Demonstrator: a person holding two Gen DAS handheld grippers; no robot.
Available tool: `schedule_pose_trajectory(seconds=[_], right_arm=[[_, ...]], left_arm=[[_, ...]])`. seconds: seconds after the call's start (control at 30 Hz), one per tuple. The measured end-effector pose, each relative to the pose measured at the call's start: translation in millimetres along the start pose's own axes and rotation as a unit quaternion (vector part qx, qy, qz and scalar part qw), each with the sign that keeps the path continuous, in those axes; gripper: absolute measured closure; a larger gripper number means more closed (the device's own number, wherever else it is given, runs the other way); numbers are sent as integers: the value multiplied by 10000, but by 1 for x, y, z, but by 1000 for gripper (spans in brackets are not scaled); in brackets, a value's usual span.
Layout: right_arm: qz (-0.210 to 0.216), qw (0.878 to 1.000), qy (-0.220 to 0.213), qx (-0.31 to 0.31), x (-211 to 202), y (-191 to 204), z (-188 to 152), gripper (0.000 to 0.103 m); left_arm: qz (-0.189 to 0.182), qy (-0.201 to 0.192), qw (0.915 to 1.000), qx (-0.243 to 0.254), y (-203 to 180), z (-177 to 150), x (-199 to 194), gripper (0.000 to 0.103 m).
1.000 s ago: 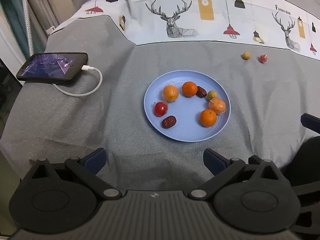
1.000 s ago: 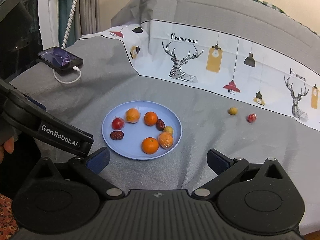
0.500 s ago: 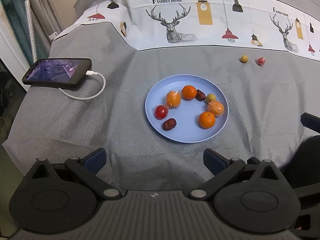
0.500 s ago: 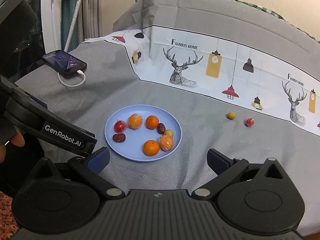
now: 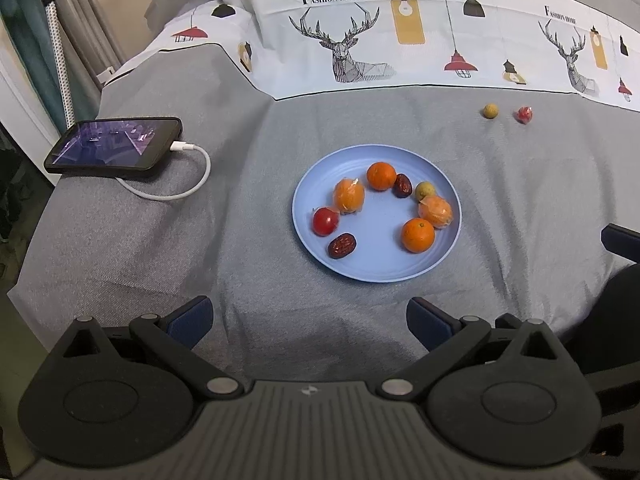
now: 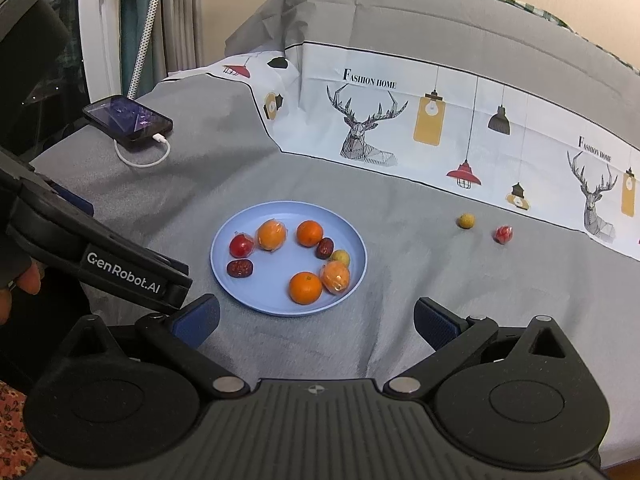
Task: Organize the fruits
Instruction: 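Move both open tools toward the small yellow fruit and red wrapped fruit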
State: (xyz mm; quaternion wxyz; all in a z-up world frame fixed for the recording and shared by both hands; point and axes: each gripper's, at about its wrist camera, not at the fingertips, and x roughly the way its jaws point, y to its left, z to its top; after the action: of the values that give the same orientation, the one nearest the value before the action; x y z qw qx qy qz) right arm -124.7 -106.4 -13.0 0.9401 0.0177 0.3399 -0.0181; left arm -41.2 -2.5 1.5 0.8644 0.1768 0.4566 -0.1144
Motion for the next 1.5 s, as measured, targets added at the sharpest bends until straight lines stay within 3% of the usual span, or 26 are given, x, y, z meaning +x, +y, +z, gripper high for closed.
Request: schedule_pose_trajectory(seconds=[0.3, 0.63, 0.83, 1.0, 1.23, 1.33, 1.5], right_arm=[[73, 9997, 137, 193, 10, -9, -1, 1], [-71, 9944, 490, 934, 36, -37, -8, 1], [-489, 9840, 705, 1562, 53, -73, -17, 1], [-1183, 9768, 421, 1736, 74, -127, -11, 1], [-2089, 9598, -43, 1874, 168, -232, 12, 1], [-2124, 9527, 35, 2173, 221, -269, 21, 1], [-2051, 9526, 255, 2234, 289, -297, 28, 1]], left_arm=[[-2, 178, 9998, 20, -4, 5, 10, 0], [-56, 526, 9986, 53, -14, 15, 30, 0], [-357, 776, 9963, 129, -34, 40, 47, 0], [-513, 716, 9952, 421, -74, 84, 75, 0], [-619, 193, 9960, 616, -134, 164, 130, 0], [-602, 83, 9964, 599, -152, 190, 159, 0], [-443, 130, 9962, 738, -175, 218, 210, 0]])
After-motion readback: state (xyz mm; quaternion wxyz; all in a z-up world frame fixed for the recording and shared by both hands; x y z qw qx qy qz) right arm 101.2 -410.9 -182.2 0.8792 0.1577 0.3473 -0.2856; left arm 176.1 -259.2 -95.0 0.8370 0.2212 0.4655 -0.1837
